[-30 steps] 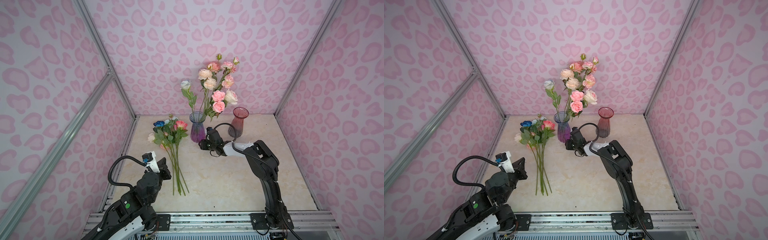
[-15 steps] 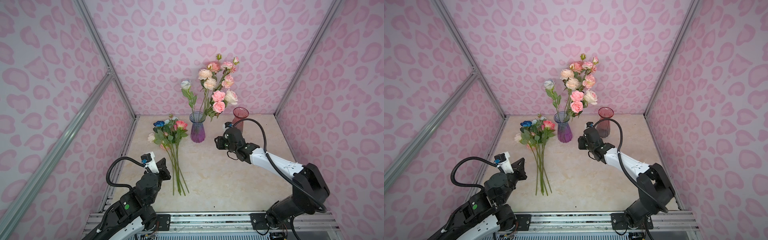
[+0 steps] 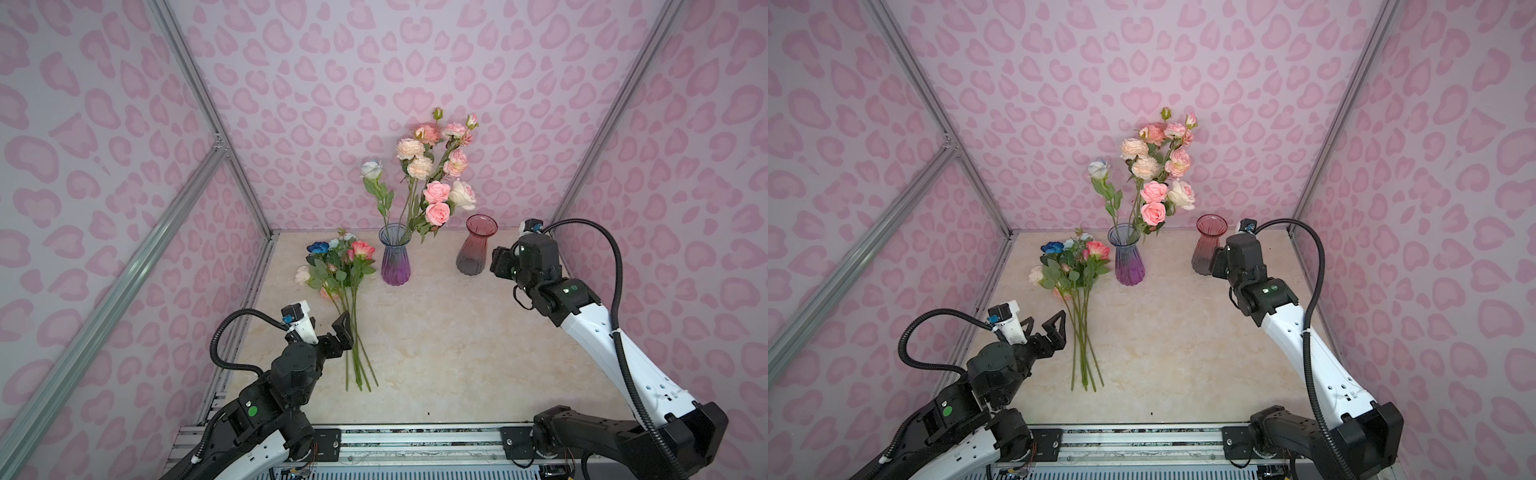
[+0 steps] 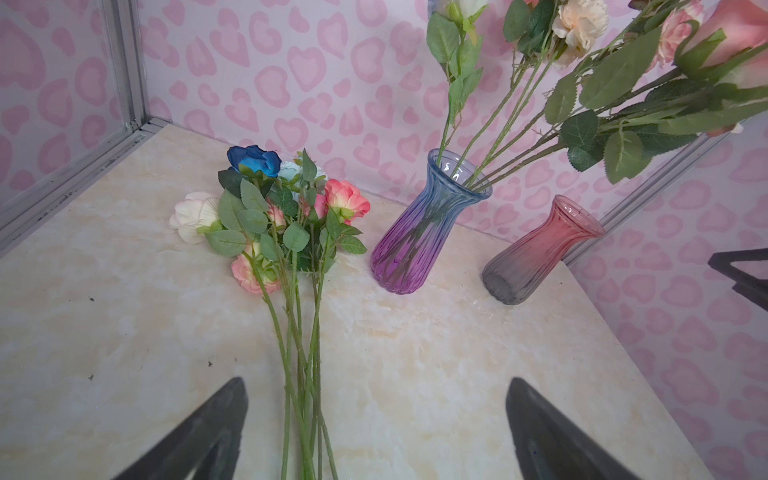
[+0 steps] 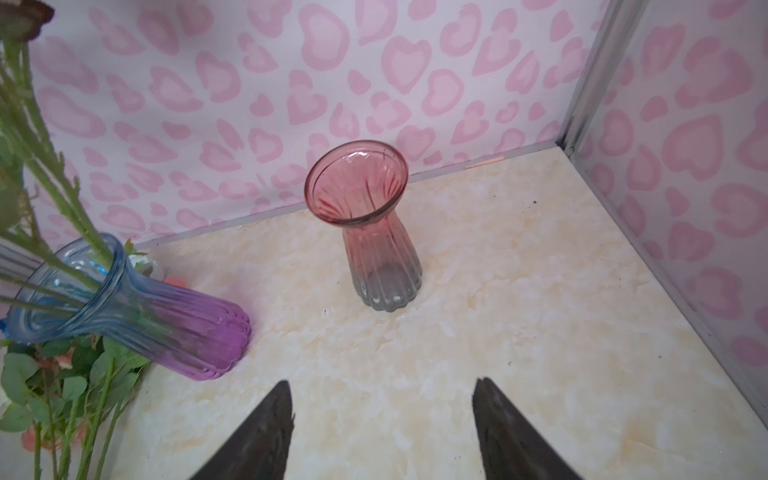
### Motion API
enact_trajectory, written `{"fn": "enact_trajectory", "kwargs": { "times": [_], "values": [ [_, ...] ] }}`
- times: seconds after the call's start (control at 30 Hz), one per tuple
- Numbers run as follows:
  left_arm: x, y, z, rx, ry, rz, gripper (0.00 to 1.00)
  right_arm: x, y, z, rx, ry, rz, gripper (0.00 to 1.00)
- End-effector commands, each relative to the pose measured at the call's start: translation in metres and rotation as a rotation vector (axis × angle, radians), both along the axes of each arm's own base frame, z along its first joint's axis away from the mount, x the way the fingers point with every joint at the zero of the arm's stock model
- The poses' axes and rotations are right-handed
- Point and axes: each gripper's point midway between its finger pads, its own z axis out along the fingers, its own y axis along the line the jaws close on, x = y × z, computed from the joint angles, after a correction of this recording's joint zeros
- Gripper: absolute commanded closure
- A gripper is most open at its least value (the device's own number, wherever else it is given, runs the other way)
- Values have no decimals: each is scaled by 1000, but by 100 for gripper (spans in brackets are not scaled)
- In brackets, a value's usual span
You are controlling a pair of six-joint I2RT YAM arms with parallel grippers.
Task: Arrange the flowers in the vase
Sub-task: 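Release the purple-blue vase and reach the right gripper to the pink-grey vase rim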
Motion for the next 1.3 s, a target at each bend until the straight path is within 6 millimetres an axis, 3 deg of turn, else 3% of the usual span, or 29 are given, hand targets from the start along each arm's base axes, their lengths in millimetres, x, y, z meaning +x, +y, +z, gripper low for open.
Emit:
{"fn": "enact_trajectory", "kwargs": {
  "times": [0.0, 0.13, 0.3, 0.53, 0.7, 0.9, 1.27],
  "values": [
    [-4, 4, -17, -18, 52, 17, 1, 17, -7, -3, 51, 50, 11, 31],
    [-6, 8, -19, -28, 46, 22, 1, 63, -11, -3, 106, 120, 39, 32],
    [-8, 10, -17, -31, 42, 23, 1, 114, -20, -22, 151, 178, 11, 33],
    [-11, 15, -14, -10, 47, 33, 0, 159, -20, -48, 209, 205, 10, 34],
    [-8, 15, -23, -9, 59, 48, 0, 176, -17, -69, 226, 251, 19, 39],
    [-5, 13, -26, 12, 71, 57, 0, 179, -15, -97, 235, 302, 8, 48],
    [-4, 20, -22, 40, 50, 88, 0, 182, -10, -116, 235, 346, 19, 60]
  ]
}}
